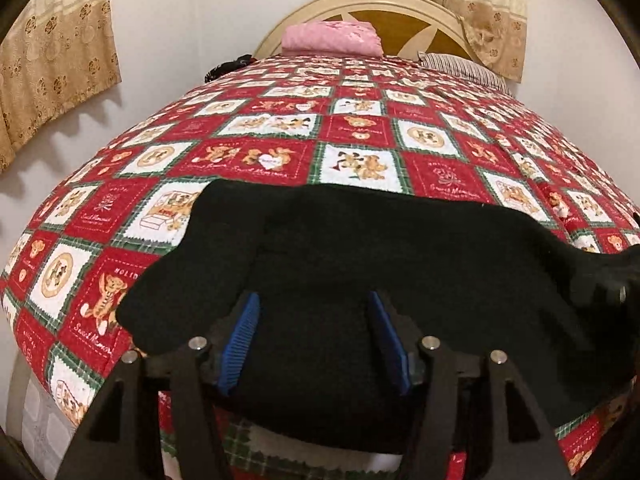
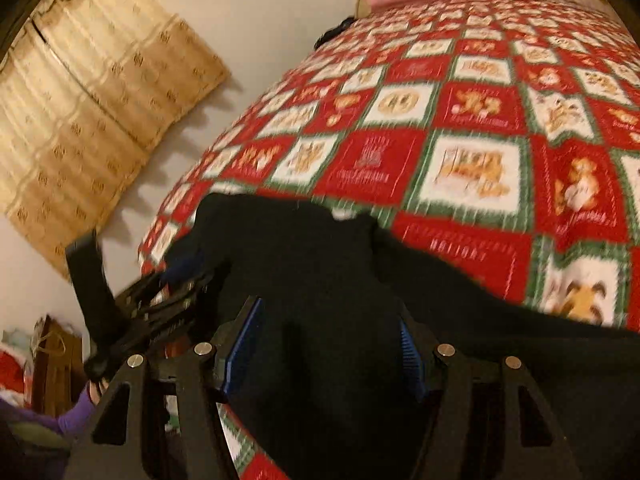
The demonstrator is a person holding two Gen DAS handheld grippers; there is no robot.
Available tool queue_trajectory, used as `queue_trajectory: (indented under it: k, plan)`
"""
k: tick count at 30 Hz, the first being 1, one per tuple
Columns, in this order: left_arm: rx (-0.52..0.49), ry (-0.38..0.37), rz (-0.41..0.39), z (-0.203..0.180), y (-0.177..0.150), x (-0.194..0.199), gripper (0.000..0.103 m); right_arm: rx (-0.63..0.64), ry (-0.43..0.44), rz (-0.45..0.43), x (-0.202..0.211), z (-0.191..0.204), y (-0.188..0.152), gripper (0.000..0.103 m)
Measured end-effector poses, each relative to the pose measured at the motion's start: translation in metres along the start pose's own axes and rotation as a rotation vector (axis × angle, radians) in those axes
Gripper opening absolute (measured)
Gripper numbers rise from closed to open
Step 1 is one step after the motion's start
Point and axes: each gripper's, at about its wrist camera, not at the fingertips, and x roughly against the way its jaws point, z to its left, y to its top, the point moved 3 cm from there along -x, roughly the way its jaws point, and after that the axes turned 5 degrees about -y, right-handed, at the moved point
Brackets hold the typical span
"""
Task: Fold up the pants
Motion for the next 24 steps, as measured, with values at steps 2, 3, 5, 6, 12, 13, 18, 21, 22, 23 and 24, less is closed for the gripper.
queue_trajectory:
  k: [2, 3, 5, 6, 12, 13, 18, 21, 22, 23, 24]
  plan:
    - [0.0, 0.001, 0.001, 0.0, 0.0, -0.001, 0.062, 0.015, -0.014, 0.002, -0.001, -0.003, 0.003, 0.064]
    - [0.001, 0.0, 0.003, 0.0, 0.0, -0.001, 0.062, 0.013, -0.029, -0.004, 0.0, -0.005, 0.006, 0.064]
    - [0.004, -0.005, 0.005, 0.0, 0.001, -0.001, 0.062, -0.012, -0.017, -0.016, 0.0, -0.01, 0.018, 0.064]
    - [0.005, -0.007, 0.006, 0.0, 0.0, -0.001, 0.062, -0.031, 0.017, 0.006, -0.005, -0.012, 0.021, 0.064]
    - [0.008, -0.006, 0.016, -0.001, 0.001, -0.003, 0.063, 0.006, 0.117, 0.101, -0.031, 0.011, 0.031, 0.065]
    - [0.007, -0.004, 0.015, -0.001, 0.001, -0.003, 0.063, 0.006, 0.126, 0.098, -0.035, 0.013, 0.034, 0.065]
    - [-0.008, 0.0, 0.015, -0.002, 0.0, -0.004, 0.064, -0.007, 0.109, 0.017, -0.055, 0.006, 0.056, 0.066]
    - [-0.017, -0.005, 0.014, -0.002, -0.001, -0.005, 0.064, -0.012, 0.082, -0.037, -0.051, -0.002, 0.064, 0.064]
    - [-0.017, -0.005, 0.016, -0.002, -0.001, -0.005, 0.064, -0.015, 0.072, -0.054, -0.047, -0.004, 0.066, 0.06]
    - [-0.018, -0.009, 0.017, -0.002, -0.001, -0.005, 0.064, -0.027, 0.07, -0.079, -0.041, -0.009, 0.07, 0.053]
    - [-0.017, -0.011, 0.016, -0.002, -0.001, -0.005, 0.064, -0.04, 0.075, -0.088, -0.038, -0.013, 0.073, 0.049]
